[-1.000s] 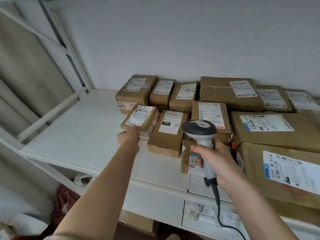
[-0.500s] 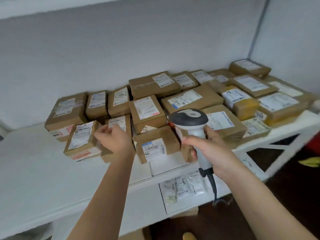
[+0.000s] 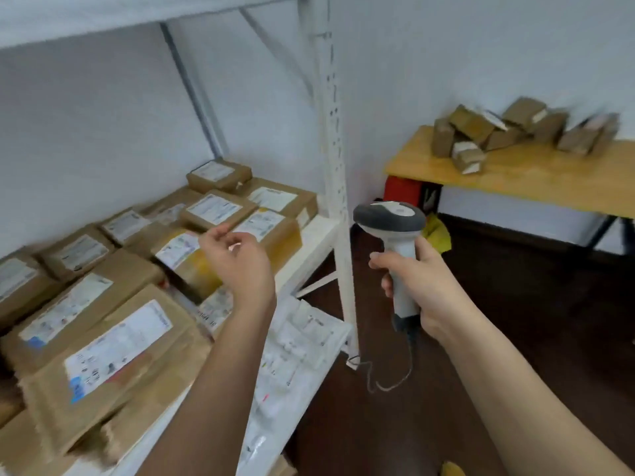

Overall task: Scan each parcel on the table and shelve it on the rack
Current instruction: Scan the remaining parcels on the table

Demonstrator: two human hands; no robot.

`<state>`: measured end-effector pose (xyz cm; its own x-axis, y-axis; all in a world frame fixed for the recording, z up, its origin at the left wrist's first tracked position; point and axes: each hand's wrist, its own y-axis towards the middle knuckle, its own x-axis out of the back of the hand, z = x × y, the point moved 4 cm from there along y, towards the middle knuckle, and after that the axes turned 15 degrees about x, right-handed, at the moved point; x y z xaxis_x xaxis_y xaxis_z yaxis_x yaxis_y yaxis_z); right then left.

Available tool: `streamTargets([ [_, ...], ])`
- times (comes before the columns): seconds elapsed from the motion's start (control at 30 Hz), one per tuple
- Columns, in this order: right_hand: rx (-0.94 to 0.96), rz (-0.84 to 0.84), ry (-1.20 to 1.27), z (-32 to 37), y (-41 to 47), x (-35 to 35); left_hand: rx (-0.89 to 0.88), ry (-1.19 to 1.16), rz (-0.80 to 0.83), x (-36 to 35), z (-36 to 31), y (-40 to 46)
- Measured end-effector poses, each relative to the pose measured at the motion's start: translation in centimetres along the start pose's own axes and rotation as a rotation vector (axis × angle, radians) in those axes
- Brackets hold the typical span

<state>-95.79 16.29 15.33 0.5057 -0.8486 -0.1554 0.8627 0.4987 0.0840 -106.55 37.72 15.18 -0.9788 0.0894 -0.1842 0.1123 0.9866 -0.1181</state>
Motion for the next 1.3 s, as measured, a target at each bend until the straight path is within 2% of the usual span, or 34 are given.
streamTargets([
  [0.13,0.007,-0.192,-0.041,0.6,6.6,12.7,0.042,0.09,0.189,-16.3,5.5,-3.7],
  [0.23,0.028,-0.342,-0.079,2.2,10.2,22.1,0.151,0.178,0.316,-27.0,9.6,-8.5],
  [0.33,0.079,-0.476,-0.119,4.2,13.5,30.2,0.237,0.243,0.452,-36.1,12.3,-12.5],
  [0.43,0.107,-0.593,-0.111,5.4,16.4,36.1,0.241,0.305,0.546,-43.6,13.4,-15.2],
  [0.73,0.048,-0.736,-0.097,2.7,28.5,46.6,0.262,0.398,0.681,-64.3,19.1,-15.1],
  [0.97,0.022,-0.826,-0.099,2.8,42.5,53.6,0.39,0.468,0.761,-83.2,23.8,-13.4],
  [1.2,-0.02,-0.97,-0.105,2.7,51.1,61.9,0.493,0.641,1.058,-97.3,28.4,-16.9],
  [1.3,-0.06,-0.982,-0.113,1.5,55.1,65.8,0.566,0.757,1.13,-101.9,31.3,-17.5],
])
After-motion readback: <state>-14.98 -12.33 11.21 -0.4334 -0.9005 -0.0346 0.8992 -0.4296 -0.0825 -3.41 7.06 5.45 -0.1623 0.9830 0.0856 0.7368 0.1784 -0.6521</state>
